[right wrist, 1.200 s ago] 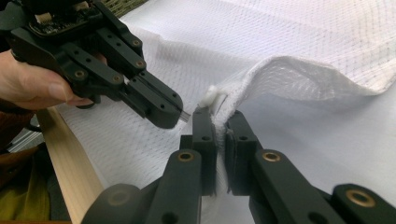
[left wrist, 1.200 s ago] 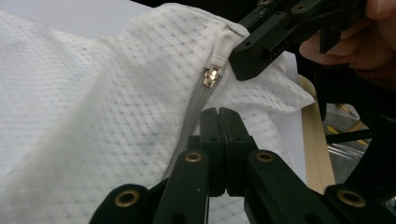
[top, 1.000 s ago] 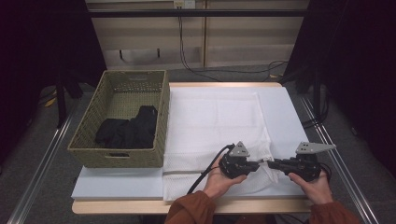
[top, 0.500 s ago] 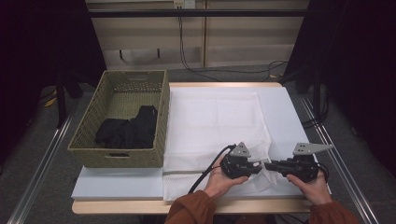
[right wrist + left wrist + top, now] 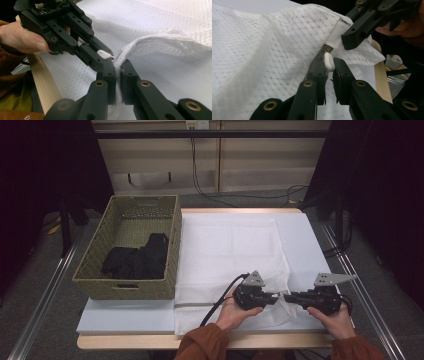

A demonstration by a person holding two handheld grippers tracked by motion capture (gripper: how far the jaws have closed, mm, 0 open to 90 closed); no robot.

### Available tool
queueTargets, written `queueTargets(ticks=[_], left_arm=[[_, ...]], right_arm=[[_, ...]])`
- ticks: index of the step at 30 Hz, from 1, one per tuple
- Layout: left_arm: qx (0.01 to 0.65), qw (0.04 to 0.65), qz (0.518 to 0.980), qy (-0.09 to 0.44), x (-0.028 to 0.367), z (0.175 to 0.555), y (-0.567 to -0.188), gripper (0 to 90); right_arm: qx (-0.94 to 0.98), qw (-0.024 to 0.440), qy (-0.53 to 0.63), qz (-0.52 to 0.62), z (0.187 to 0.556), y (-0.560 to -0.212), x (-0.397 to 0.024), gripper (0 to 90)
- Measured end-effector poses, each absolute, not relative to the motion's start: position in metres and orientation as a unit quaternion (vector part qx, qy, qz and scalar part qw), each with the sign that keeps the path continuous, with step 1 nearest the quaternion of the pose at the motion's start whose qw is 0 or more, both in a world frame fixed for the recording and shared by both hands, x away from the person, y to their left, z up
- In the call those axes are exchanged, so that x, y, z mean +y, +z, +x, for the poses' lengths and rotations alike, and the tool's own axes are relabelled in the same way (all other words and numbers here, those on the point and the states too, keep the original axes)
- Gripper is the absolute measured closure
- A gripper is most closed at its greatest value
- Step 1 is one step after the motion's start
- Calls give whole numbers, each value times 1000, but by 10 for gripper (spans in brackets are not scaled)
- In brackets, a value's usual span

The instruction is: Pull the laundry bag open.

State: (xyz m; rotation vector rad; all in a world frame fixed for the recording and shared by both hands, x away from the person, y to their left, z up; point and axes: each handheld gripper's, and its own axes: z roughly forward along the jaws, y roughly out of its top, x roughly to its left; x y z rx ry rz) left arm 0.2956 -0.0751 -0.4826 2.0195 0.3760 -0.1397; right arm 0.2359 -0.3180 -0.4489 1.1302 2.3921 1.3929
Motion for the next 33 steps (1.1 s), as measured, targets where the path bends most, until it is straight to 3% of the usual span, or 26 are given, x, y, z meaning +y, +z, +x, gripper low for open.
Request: queueTargets(ticks=[3,9,13,17,23,33], left_arm=[[153,509,845,-56,-77,295,-484,765],[158,513,842,-51,-77,297,-484,821],[153,507,847,-50,-80,295,-485,830],[145,501,852,-50,-81,294,-484,834],[146,504,850,-51,-82,293,-484,833],[161,507,845,-54,-87,293,-484,790]], right_arm=[[801,75,463,373,235,-449,-317,845],[802,74,461,372,236,-449,-317,840],[794,68,467,383,237,-450,-318,743],[790,61,470,389,238,-450,-319,727],[785,62,474,394,238,-449,-320,852],[784,66,477,391,237,-449,-321,859]])
